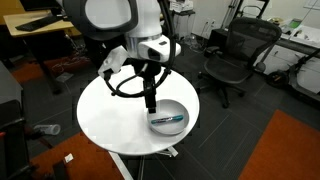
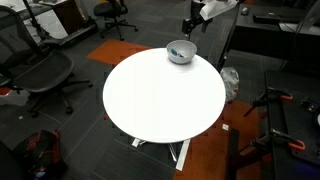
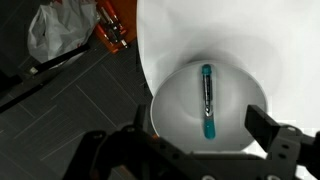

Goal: Take the pen out of the bowl, put it on the table then place it back in the bowl

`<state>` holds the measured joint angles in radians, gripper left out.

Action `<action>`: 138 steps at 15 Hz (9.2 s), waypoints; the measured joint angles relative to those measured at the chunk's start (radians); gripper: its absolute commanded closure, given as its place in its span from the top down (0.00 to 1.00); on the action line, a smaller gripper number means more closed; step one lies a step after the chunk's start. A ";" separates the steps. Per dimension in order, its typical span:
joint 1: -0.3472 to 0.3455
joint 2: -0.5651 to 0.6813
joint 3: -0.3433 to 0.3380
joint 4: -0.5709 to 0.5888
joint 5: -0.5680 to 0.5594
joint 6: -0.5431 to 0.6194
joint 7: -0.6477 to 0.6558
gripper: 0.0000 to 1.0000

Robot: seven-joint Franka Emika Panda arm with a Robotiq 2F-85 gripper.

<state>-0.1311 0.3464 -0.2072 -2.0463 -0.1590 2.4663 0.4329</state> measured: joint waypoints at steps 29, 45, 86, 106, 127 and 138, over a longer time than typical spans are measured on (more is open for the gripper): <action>-0.088 0.386 0.041 0.333 0.212 0.059 -0.250 1.00; -0.065 0.489 0.036 0.425 0.210 0.059 -0.250 0.12; 0.175 0.231 -0.009 0.162 -0.005 0.174 -0.192 0.05; 0.182 0.332 0.011 0.173 -0.005 0.230 -0.193 1.00; 0.163 0.374 0.036 0.182 0.023 0.226 -0.209 1.00; 0.123 0.418 0.058 0.243 0.049 0.214 -0.239 0.05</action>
<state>-0.0085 0.7642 -0.1490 -1.8031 -0.1103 2.6801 0.1944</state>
